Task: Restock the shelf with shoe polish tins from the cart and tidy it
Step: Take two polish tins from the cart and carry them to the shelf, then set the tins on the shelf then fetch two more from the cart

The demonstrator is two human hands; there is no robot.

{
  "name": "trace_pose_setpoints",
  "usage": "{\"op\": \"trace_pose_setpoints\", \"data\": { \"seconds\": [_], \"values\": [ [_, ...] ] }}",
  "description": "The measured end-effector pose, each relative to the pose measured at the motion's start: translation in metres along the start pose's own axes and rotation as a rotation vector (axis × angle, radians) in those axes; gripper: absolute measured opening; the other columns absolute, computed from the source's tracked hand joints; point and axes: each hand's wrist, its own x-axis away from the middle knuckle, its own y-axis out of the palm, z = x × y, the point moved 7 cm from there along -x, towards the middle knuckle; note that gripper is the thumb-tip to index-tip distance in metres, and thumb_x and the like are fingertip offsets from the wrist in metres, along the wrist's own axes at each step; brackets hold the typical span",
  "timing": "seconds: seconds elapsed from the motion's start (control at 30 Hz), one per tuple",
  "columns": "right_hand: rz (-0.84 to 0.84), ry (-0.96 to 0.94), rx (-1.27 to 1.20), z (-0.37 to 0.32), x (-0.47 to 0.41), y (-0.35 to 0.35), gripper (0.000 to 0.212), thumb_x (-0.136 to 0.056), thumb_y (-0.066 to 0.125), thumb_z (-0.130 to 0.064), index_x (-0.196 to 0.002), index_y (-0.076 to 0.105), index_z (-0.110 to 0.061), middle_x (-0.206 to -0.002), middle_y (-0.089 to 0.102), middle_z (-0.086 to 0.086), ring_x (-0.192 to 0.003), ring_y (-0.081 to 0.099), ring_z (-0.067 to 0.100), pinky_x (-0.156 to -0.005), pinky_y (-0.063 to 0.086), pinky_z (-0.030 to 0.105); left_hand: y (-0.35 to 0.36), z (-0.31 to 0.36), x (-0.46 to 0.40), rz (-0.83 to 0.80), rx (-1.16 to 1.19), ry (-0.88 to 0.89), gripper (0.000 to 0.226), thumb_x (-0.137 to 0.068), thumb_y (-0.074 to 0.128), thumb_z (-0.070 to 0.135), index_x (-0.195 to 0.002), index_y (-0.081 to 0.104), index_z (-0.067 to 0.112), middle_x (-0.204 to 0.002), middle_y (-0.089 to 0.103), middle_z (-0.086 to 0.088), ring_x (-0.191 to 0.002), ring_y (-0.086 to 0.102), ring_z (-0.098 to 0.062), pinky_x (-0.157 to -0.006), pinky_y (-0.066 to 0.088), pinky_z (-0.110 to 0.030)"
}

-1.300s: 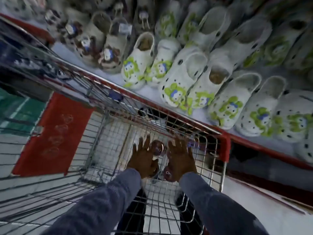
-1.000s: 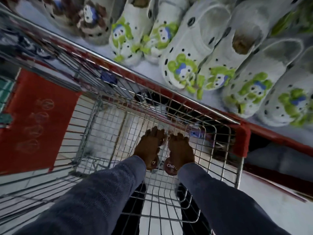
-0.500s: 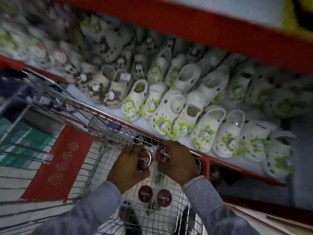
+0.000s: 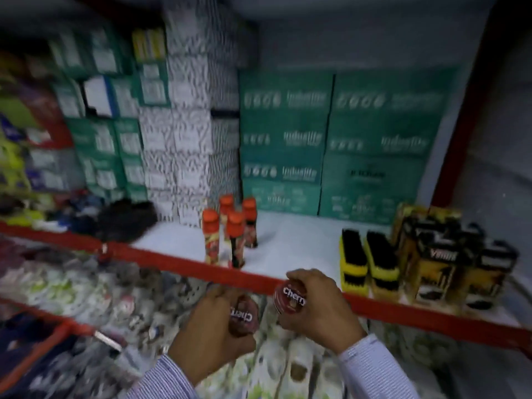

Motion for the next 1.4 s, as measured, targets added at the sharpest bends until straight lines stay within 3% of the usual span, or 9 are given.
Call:
{"op": "trace_pose_setpoints", "data": {
  "seconds": [0.07,0.17,0.43,0.53,0.83,1.0,1.13,1.27,1.4],
  "values": [
    [0.053,0.015,-0.002,0.007,-0.016,-0.019,0.084,-0.056,0.085,-0.039,-0.131,0.050,-0.026,-0.124,0.056,-0.003,-0.115,0.054,0.016,-0.100,0.046,0.030,-0.009,0.016,-0.027,-0.006,-0.005,0.007,0.073,-0.048,0.072,0.046,-0.119,0.058,0.034,-0.111,0.056,0.008,-0.107,0.059,-0.014,-0.089,0.046,-0.019],
    [0.109,0.042,-0.019,0.018,-0.044,-0.036,0.084,-0.058,0.082,-0.035,-0.133,0.047,-0.022,-0.129,0.058,0.001,-0.118,0.055,0.018,-0.101,0.047,0.030,-0.005,0.023,-0.074,-0.027,-0.007,-0.032,0.085,-0.050,0.072,0.047,-0.130,0.055,0.025,-0.122,0.059,0.001,-0.114,0.059,-0.019,-0.099,0.048,-0.026],
    [0.045,0.175,-0.043,0.056,-0.111,-0.021,0.090,-0.061,0.083,-0.025,-0.139,0.040,-0.015,-0.141,0.048,0.007,-0.131,0.045,0.026,-0.106,0.044,0.037,0.030,0.023,-0.163,-0.056,-0.051,-0.101,0.069,-0.050,0.075,0.043,-0.112,0.056,0.017,-0.106,0.066,-0.003,-0.101,0.064,-0.022,-0.082,0.052,-0.029],
    [0.015,0.215,-0.031,0.085,-0.148,-0.007,0.085,-0.065,0.082,-0.025,-0.138,0.041,-0.013,-0.141,0.048,0.009,-0.132,0.043,0.027,-0.107,0.042,0.036,0.060,0.008,-0.208,-0.095,-0.056,-0.143,0.068,-0.055,0.079,0.038,-0.115,0.055,0.015,-0.112,0.065,-0.004,-0.105,0.063,-0.024,-0.088,0.054,-0.035],
    [-0.070,0.271,0.054,0.112,-0.179,0.009,0.080,-0.068,0.080,-0.024,-0.137,0.043,-0.011,-0.140,0.050,0.011,-0.130,0.046,0.028,-0.105,0.043,0.034,0.085,-0.003,-0.232,-0.141,-0.058,-0.176,0.048,-0.071,0.076,0.036,-0.107,0.058,0.009,-0.111,0.067,-0.010,-0.104,0.063,-0.027,-0.072,0.039,-0.023],
    [-0.138,0.295,0.097,0.114,-0.177,0.009,0.085,-0.070,0.080,-0.026,-0.142,0.038,-0.011,-0.146,0.047,0.011,-0.133,0.045,0.027,-0.108,0.042,0.034,0.086,-0.004,-0.231,-0.164,-0.062,-0.184,0.049,-0.074,0.076,0.038,-0.111,0.059,0.009,-0.115,0.068,-0.010,-0.109,0.063,-0.028,-0.076,0.043,-0.024],
    [-0.095,0.207,0.096,0.094,-0.155,-0.005,0.092,-0.073,0.076,-0.024,-0.149,0.027,-0.011,-0.153,0.038,0.011,-0.140,0.035,0.028,-0.114,0.035,0.037,0.066,0.013,-0.213,-0.119,-0.048,-0.116,0.067,-0.074,0.078,0.034,-0.129,0.052,0.005,-0.130,0.062,-0.013,-0.120,0.059,-0.028,-0.098,0.046,-0.030],
    [0.094,0.009,-0.009,0.059,-0.098,-0.014,0.078,-0.079,0.072,-0.017,-0.147,0.034,-0.015,-0.149,0.043,0.006,-0.133,0.041,0.014,-0.113,0.032,0.026,0.035,0.041,-0.162,0.039,-0.007,0.093,0.060,-0.079,0.071,0.025,-0.134,0.051,0.011,-0.137,0.058,-0.010,-0.127,0.054,-0.026,-0.106,0.042,-0.033],
    [0.213,-0.183,-0.049,0.037,-0.019,0.005,0.066,-0.085,0.067,-0.017,-0.144,0.038,-0.025,-0.153,0.038,-0.005,-0.142,0.030,0.010,-0.118,0.029,0.033,0.037,0.039,-0.078,0.135,-0.009,0.249,0.062,-0.081,0.065,0.029,-0.139,0.046,0.022,-0.145,0.051,-0.001,-0.133,0.046,-0.018,-0.113,0.039,-0.034]
  ]
}}
